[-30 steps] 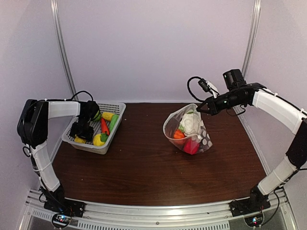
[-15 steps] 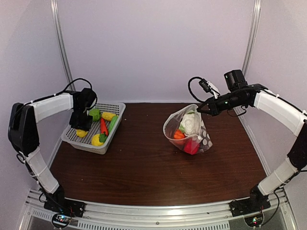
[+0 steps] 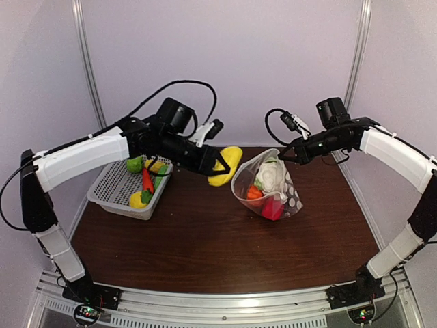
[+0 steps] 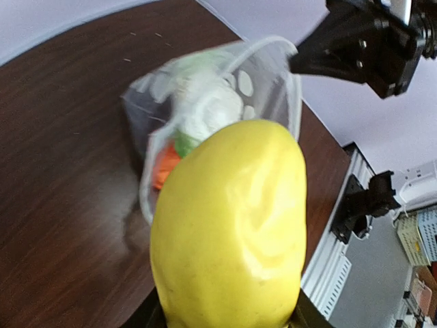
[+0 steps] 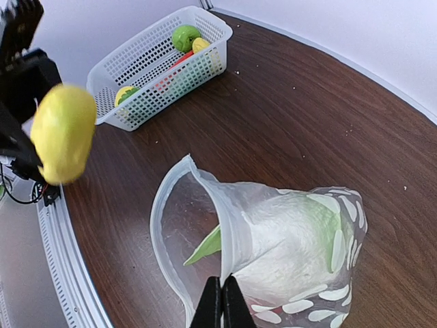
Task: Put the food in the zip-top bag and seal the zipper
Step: Place the fake fruit in the zipper food storage bag.
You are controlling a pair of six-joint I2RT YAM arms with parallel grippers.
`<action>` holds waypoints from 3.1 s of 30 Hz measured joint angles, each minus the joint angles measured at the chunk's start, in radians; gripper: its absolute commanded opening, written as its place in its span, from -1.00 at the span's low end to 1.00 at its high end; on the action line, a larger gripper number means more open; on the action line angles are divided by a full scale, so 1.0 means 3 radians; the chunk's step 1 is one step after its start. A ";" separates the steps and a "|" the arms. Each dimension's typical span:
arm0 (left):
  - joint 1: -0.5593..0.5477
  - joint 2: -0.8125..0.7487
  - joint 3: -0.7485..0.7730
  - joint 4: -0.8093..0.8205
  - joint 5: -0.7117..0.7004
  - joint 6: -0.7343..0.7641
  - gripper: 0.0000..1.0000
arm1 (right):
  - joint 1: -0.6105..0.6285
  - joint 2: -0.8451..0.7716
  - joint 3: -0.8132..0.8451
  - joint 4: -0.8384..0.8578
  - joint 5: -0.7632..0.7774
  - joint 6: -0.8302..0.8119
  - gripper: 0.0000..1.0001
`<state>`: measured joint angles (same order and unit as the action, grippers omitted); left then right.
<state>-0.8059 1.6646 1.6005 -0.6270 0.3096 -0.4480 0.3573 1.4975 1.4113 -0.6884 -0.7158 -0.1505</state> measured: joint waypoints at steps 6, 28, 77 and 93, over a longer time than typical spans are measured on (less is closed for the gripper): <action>-0.0397 0.0927 0.0308 0.0371 0.0676 -0.0195 -0.39 | 0.0061 0.0005 0.0075 -0.0102 0.0041 -0.0004 -1.00; -0.0304 0.1703 0.0001 0.2506 0.1910 -0.2659 -0.44 | 0.0605 -0.0052 0.0182 -0.0827 0.0060 -0.0692 -1.00; -0.0595 0.1929 0.1409 0.0872 0.0796 -0.1049 0.54 | 0.0291 -0.0233 0.0192 -0.0735 -0.0202 -0.0364 -1.00; -0.0743 0.0492 0.0469 0.1164 -0.0090 -0.0318 0.95 | 0.0184 -0.0432 0.0027 -0.0282 -0.0346 -0.0151 -1.00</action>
<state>-1.0286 1.8122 1.7412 -0.2779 0.2825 -0.5434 0.4126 1.3678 1.4193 -0.7731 -0.8196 -0.1959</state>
